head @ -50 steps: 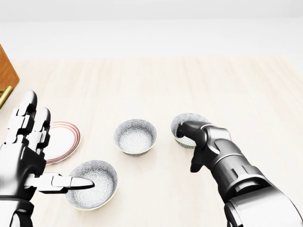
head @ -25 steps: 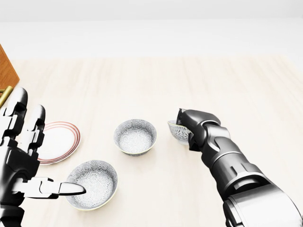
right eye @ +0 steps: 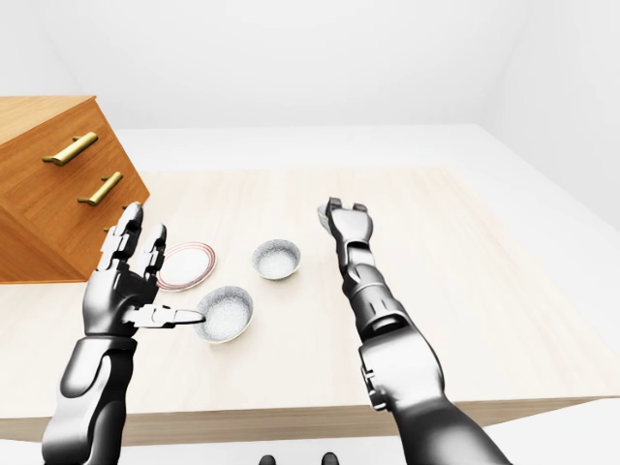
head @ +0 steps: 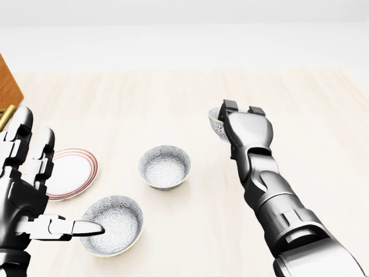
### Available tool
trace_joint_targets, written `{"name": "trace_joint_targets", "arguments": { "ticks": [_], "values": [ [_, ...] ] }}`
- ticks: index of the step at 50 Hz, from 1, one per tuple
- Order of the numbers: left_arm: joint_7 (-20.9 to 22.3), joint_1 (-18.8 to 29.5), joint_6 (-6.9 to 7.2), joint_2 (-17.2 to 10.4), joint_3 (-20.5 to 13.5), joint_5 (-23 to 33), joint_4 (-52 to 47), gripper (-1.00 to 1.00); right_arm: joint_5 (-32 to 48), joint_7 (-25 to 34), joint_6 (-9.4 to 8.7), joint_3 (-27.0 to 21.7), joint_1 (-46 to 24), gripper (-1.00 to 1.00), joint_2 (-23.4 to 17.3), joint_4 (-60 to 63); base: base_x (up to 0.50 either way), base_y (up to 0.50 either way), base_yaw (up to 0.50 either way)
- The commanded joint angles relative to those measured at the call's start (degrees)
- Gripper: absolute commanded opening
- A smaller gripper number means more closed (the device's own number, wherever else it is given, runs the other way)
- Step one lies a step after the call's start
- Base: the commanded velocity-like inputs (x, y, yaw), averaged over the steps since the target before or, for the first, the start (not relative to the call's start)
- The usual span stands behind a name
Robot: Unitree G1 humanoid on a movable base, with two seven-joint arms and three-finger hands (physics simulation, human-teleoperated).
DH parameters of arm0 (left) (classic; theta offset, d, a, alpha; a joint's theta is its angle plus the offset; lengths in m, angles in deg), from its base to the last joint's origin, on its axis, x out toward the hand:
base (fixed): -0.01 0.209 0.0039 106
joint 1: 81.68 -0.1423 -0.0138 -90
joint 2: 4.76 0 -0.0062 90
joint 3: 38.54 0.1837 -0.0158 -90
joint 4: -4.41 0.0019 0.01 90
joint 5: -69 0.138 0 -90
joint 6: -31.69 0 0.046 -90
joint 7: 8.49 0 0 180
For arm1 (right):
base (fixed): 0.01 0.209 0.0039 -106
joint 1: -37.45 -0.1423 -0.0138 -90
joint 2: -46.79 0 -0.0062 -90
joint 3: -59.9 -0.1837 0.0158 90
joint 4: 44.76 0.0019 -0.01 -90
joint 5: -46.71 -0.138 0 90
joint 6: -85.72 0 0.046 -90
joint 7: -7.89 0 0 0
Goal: Stack the bowl at the front on the bowl in the middle.
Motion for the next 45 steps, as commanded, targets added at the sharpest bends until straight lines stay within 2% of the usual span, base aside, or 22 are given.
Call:
{"name": "trace_joint_targets", "arguments": {
  "ticks": [1,6,10,12,13,14,17,25,30,45],
  "values": [
    [-0.35,-0.12,0.0,0.18,0.57,0.43,0.27,1.0,6.56,-8.42,0.0,1.87,6.38,-1.0,0.74,11.62,0.0,0.0,0.0],
    [-0.22,-0.23,0.0,0.06,0.12,0.04,-0.06,1.0,8.5,-10.12,0.02,1.56,9.34,-1.0,1.64,17.03,0.0,0.0,0.0],
    [-0.25,-0.17,0.0,0.09,0.17,0.07,0.1,1.0,10.95,-8.61,2.97,2.3,13.42,-1.0,2.44,23.8,0.0,0.0,0.0],
    [-0.24,-0.21,0.0,0.1,0.25,0.12,0.05,1.0,11.93,-8.27,3.68,2.27,15.16,-1.0,3.11,26.43,0.0,0.0,0.0],
    [-0.28,-0.16,0.0,0.1,0.24,0.13,0.06,1.0,12.57,-8.04,4.81,2.74,16.64,-1.0,3.52,28.73,0.0,0.0,0.0],
    [-0.31,-0.14,0.0,0.09,0.25,0.15,0.08,1.0,13.27,-7.68,4.94,2.76,17.41,-1.0,3.8,30.05,0.0,0.0,0.0],
    [-0.34,-0.15,0.0,0.09,0.25,0.12,-0.08,1.0,15.04,-7.19,6.96,3.56,20.74,-1.0,5.08,35.48,0.0,0.0,0.0],
    [-0.23,-0.21,0.0,0.1,0.25,0.18,0.03,1.0,18.51,-6.98,9.82,4.81,26.08,-1.0,7.37,42.0,0.0,0.0,0.0],
    [-0.09,-0.4,0.0,0.17,0.51,0.48,0.15,1.0,19.94,-6.65,10.0,5.66,28.46,-1.0,8.6,44.06,0.0,0.0,0.0],
    [-0.16,-0.36,0.0,0.18,0.41,0.49,-0.3,1.0,21.78,-8.31,10.0,6.79,29.3,-1.0,9.97,42.23,0.0,0.0,0.0]
  ]
}}
